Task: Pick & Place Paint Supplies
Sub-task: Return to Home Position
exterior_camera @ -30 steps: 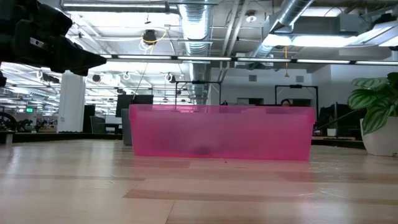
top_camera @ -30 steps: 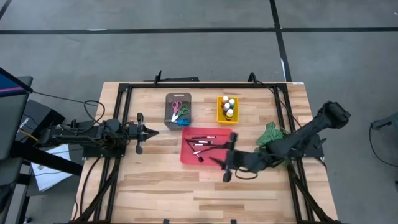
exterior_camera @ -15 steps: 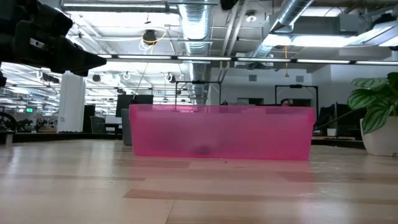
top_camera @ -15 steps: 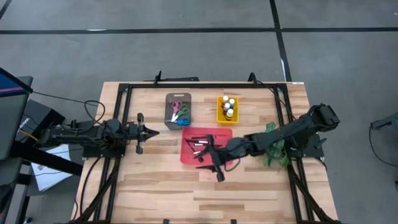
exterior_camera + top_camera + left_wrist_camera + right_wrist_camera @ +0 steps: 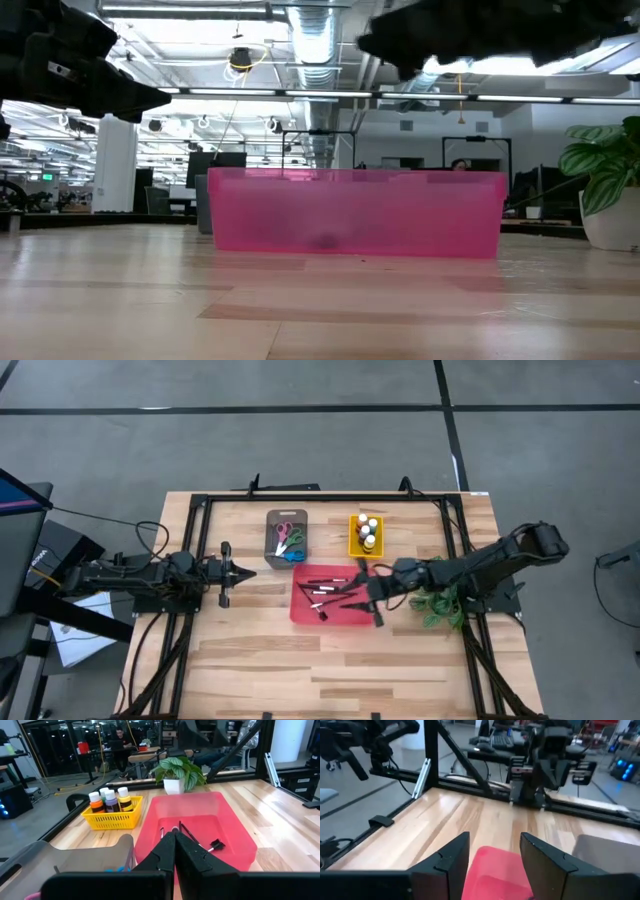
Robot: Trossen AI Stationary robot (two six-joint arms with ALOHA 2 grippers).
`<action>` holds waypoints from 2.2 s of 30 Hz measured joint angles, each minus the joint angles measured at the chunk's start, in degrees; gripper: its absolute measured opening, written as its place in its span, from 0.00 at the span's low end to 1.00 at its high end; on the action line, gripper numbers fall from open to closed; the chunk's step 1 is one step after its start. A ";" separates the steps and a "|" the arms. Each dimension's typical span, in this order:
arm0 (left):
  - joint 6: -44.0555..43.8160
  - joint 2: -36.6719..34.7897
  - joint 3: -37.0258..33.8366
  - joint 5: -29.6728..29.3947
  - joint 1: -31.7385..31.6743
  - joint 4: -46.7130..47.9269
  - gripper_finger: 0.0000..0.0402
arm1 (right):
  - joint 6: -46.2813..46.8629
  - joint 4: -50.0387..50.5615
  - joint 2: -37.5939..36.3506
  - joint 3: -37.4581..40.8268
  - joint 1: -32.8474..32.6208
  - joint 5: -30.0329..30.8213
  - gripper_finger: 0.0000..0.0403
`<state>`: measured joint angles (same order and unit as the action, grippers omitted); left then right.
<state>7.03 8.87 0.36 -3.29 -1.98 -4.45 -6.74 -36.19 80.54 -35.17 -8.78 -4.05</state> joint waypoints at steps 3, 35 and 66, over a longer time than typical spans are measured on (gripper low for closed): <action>0.00 0.21 0.00 -0.02 0.00 -0.04 0.00 | -1.26 -4.28 -5.23 6.61 1.10 0.30 0.42; 0.00 0.23 0.00 -0.15 0.00 -0.11 0.00 | 7.98 -8.36 -32.29 34.74 6.43 4.52 0.42; 0.00 0.23 0.00 -0.04 0.00 -0.10 0.00 | 9.31 18.21 -57.85 34.83 6.67 4.30 0.42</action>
<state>7.03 9.10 0.36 -3.33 -1.98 -4.55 2.57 -17.97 22.68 -0.34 -2.11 0.25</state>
